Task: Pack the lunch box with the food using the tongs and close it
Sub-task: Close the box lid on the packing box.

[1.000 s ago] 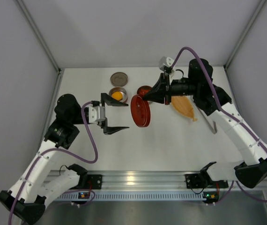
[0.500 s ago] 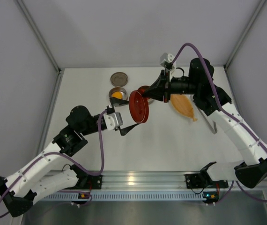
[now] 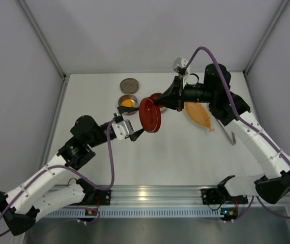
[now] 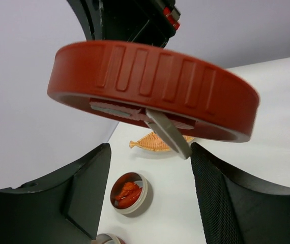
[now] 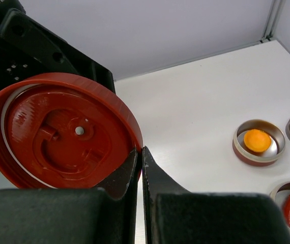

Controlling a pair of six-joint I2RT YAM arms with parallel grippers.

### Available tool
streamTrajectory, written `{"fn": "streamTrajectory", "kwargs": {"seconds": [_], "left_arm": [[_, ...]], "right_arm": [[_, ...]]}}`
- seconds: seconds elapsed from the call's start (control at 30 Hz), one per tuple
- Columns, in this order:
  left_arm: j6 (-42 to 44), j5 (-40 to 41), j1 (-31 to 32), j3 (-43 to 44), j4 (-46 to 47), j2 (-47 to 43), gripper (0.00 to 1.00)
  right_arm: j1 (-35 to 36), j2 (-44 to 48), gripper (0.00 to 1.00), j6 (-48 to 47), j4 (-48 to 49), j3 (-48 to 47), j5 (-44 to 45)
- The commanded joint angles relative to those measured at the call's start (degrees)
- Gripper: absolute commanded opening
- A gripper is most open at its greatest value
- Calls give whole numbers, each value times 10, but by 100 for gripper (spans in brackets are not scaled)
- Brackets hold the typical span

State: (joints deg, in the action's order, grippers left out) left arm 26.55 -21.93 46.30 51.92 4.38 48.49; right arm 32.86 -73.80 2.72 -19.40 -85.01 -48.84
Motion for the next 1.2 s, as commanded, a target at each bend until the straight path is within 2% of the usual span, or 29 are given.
{"fn": "streamTrajectory", "kwargs": {"seconds": [0.0,0.1,0.2,0.33,0.47,0.73,0.9,1.0,1.07,1.1,1.13,1.17], "left_arm": [[-9,-46,4,-9,34,-17,68],[-18,-58,4,-14,39,-25,68],[-40,-22,4,-12,52,-23,65],[-62,14,4,-3,63,-19,58],[-69,44,4,13,58,-8,47],[-76,14,4,22,42,-2,38],[-84,25,4,31,34,-1,33],[-88,17,4,44,15,0,24],[-93,11,4,56,-4,0,3],[-105,10,4,59,-10,3,0],[-112,11,4,65,-20,5,0],[-120,16,4,86,-58,10,0]], "right_arm": [[12,-1,0,11,24,1,8],[12,-4,0,14,26,2,9],[12,-4,0,16,27,6,8],[12,-4,0,19,27,18,-5],[12,-6,0,40,48,24,-25],[12,-9,0,75,71,34,-55],[12,-12,0,79,70,42,-64],[12,-15,0,85,63,40,-63],[8,-18,23,96,64,37,-57],[4,-18,36,111,68,35,-54],[-6,-20,58,120,71,31,-53],[-12,-25,86,127,66,27,-49]]}}
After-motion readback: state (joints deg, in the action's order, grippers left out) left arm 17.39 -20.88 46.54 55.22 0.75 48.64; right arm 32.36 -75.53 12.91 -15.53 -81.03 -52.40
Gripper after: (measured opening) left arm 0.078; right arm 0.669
